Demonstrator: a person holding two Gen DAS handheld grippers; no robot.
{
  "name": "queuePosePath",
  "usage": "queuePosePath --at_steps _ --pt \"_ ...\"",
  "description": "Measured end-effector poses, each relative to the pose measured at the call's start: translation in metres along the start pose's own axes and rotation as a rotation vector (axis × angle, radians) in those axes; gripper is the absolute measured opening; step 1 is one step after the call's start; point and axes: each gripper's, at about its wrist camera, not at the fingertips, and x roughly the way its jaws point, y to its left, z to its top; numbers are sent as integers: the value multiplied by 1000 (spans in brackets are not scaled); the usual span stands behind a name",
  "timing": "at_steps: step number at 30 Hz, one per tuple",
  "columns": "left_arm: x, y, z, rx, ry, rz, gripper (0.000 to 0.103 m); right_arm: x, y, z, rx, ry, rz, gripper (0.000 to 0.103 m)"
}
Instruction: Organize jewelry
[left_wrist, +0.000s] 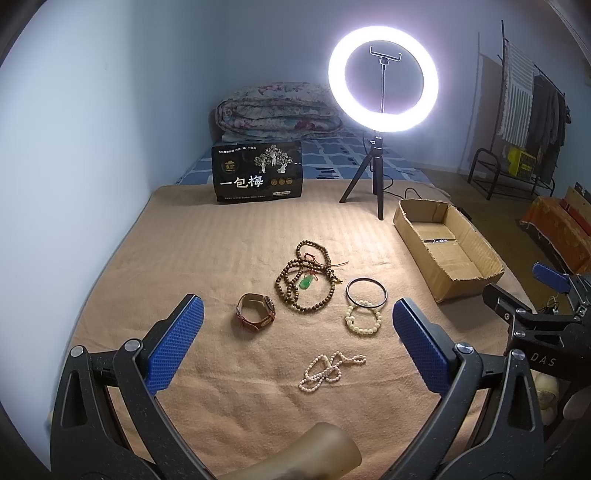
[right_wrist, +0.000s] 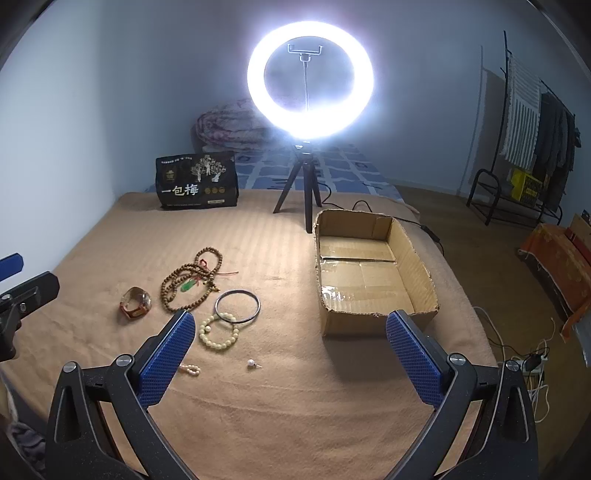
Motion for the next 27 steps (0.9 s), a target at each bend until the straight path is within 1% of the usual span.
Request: queuePosePath --at_steps 27 --pt "2 0 0 1 -1 1 103 3 2 -1 0 14 7 103"
